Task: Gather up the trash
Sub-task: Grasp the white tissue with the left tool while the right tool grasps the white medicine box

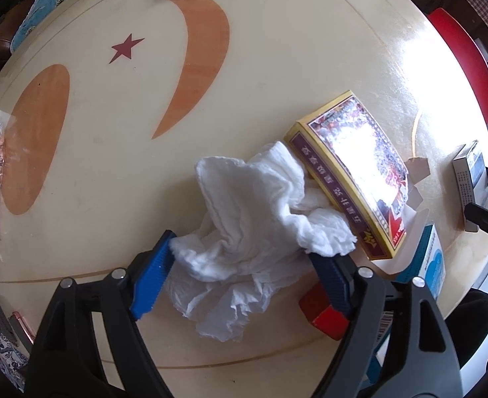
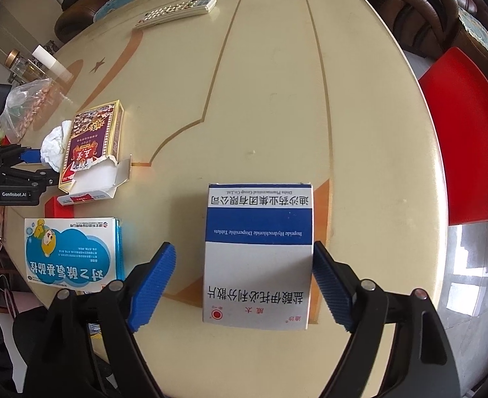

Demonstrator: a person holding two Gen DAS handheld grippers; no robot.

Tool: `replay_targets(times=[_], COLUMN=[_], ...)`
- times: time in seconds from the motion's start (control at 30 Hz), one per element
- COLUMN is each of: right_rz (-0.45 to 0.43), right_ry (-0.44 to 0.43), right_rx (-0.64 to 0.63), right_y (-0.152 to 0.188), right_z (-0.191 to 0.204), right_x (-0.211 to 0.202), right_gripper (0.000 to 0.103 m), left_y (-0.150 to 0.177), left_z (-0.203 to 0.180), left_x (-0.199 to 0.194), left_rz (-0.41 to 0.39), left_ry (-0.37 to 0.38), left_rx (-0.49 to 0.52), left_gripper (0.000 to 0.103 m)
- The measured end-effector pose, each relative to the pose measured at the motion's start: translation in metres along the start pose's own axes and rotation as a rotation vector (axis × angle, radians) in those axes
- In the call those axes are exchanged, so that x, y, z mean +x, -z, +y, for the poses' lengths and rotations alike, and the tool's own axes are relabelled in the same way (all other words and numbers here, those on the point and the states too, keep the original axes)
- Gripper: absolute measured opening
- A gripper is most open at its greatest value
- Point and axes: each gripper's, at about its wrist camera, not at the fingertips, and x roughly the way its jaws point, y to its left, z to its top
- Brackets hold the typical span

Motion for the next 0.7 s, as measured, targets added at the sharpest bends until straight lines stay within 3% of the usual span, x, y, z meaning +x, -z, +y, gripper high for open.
replay_targets(times=[0.3, 0.4, 0.6, 0.7], right_rz=[-0.021, -0.040, -0.062, -0.065], right_ry=[0.071, 0.095, 0.150, 0.141], right_rx=[-0.053, -0.060, -0.076, -0.072], right_y=[0.005, 0.007, 0.010, 0.011], right_z=[0.011, 0.012, 0.013, 0.010], right_x=[0.001, 0.000, -0.002, -0.003], right_gripper=[0.081, 0.076, 0.060, 0.060], left_y=[0.008, 0.012, 0.016, 0.018], left_z=[0.018, 0.017, 0.012, 0.018], left_x=[-0.002, -0.006, -0.010, -0.010], left_rz=[-0.034, -0.033, -0.038, -0.043], left_ry=[0.011, 0.013, 0.000, 0.008], left_rx=[-0.005, 0.017, 0.038, -0.001], left_gripper=[0.079, 0.065, 0.049, 0.039])
